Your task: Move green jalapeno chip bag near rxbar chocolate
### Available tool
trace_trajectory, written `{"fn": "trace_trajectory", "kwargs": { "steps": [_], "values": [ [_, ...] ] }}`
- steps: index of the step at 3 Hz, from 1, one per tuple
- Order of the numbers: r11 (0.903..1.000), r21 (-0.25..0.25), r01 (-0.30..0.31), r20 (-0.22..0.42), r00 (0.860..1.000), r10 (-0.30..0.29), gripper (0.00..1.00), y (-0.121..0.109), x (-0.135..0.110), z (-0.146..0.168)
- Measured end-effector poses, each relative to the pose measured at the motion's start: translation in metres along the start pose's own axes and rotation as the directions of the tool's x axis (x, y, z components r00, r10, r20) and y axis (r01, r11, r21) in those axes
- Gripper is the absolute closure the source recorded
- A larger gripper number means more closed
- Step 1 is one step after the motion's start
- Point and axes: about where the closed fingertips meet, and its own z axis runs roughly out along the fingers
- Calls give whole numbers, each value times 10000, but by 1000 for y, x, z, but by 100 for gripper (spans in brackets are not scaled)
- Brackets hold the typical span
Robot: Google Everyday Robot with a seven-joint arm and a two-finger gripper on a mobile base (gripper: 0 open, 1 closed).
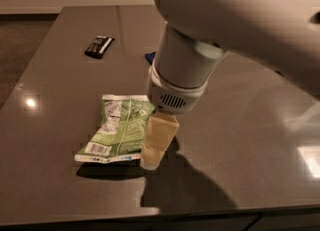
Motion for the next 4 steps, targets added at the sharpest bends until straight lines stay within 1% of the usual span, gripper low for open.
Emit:
{"fn": "trace_trajectory", "kwargs": {
  "steps": [1,2,3,4],
  "values": [
    [9998,15,-193,-255,9995,193,0,2,-14,17],
    [9994,-13,-342,-685,9971,341,0,6,-23,39],
    [9993,-25,-360,-958,9948,356,0,6,-29,54],
    [9992,-51,-402,-1039,9938,395,14,3,-31,59]
  ]
}}
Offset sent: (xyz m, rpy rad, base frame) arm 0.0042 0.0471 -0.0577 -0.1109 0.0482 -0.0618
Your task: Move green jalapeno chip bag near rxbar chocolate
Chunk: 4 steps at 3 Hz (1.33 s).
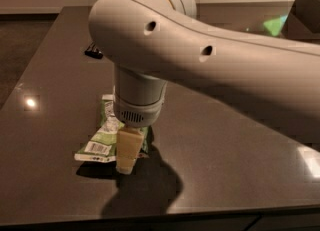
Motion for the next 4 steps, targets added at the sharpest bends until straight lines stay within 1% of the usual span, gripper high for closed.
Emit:
{"fn": "trace_trajectory", "kwargs": {
  "steps": [1,2,3,4],
  "values": [
    [10000,32,-36,79,10000,36,38,-5,-2,-2],
    [9998,101,-163,225,9996,161,69,-16,-1,-8],
    [9994,182,-304,437,9986,296,92,-25,-2,-17],
    [9983,272,-507,843,9953,483,100,-42,-7,-32]
  ]
}}
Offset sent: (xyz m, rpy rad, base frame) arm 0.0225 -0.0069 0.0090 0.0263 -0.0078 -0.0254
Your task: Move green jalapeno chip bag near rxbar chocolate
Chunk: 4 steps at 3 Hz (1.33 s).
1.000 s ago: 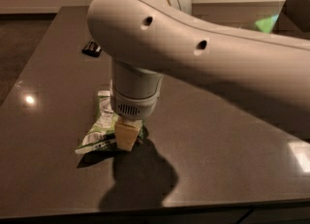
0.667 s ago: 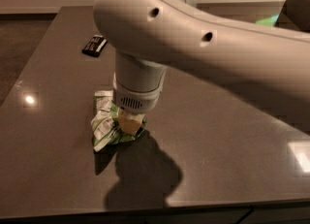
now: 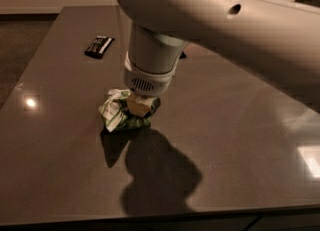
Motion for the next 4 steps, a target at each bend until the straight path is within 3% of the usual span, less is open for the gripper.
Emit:
{"fn": "trace_trajectory", "kwargs": {
  "steps": [1,2,4],
  "values": [
    [9992,309,-258,782,9967,233,100,-39,-25,-22],
    [9981,506,-357,1355,9904,285,100,-62,-45,-33],
    [9935,1127,-130,2215,9751,-124,100,-120,-105,-23]
  ]
}}
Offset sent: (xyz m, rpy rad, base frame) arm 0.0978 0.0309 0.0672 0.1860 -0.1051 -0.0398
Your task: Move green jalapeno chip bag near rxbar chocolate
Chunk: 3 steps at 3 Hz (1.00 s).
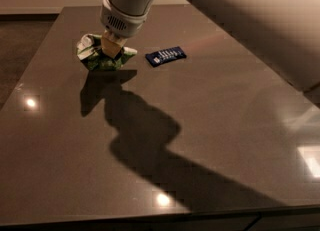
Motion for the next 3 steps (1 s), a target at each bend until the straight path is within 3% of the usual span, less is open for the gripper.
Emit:
{"fn": "trace_trajectory", "kwargs": {
  "steps": [1,2,3],
  "values": [
    [9999,111,35,300,9995,-38,100,-15,-17,15],
    [9986,443,288,624,9976,-315,75,-36,-33,30],
    [9973,568,464,603,9969,-498,52,-51,-30,38]
  ]
}}
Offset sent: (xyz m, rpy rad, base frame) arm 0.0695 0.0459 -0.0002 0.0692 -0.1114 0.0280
